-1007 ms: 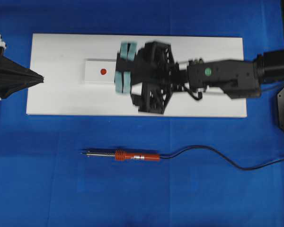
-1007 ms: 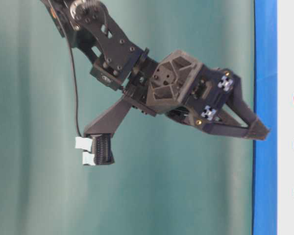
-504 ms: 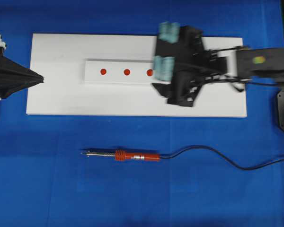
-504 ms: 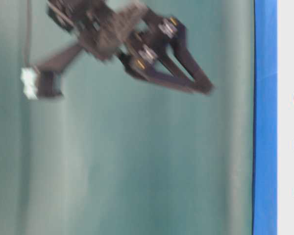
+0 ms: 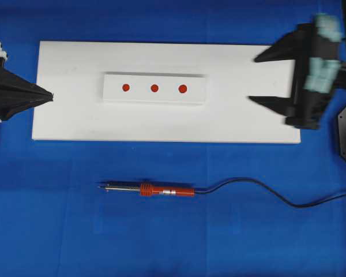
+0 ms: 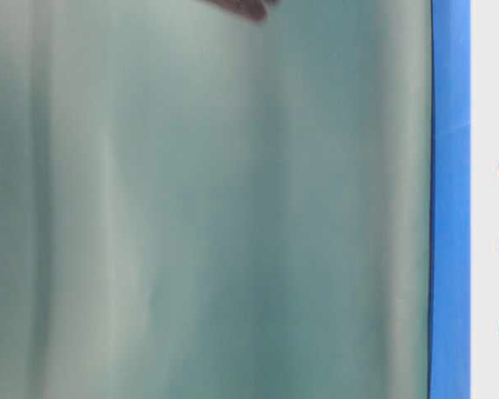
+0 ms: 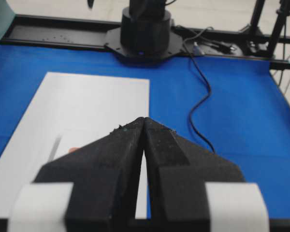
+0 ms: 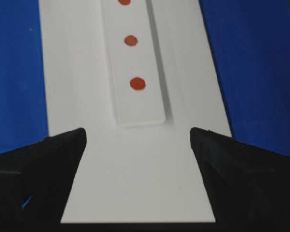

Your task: Touch the tip of the soldering iron to the mark.

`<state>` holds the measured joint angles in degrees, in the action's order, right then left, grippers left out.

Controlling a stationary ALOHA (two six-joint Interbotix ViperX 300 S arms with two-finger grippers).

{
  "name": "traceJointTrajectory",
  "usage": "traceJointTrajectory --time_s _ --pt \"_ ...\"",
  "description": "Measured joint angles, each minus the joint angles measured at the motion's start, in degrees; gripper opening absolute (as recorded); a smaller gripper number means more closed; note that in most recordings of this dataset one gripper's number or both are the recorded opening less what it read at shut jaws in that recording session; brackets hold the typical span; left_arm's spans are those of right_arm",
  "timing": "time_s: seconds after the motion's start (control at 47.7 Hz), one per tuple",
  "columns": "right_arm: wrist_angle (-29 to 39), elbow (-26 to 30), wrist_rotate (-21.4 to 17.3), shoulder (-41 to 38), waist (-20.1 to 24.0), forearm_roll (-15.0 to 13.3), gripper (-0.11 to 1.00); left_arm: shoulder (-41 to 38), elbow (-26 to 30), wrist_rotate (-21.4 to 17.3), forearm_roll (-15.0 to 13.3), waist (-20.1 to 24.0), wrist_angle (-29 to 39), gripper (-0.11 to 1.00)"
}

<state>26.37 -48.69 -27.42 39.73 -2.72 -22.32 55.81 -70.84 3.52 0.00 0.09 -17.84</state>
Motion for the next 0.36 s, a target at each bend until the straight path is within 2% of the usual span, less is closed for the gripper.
traceJointTrajectory --time_s 0.168,0.357 --pt "0.0 -6.5 -0.4 9.8 0.0 0.2 0.85 0.0 0.0 0.0 0.0 0.0 0.1 0.0" --pt "-1.3 -14.6 -0.6 20.2 0.0 1.9 0.84 0.0 0.0 0.2 0.0 0.0 0.0 0.0"
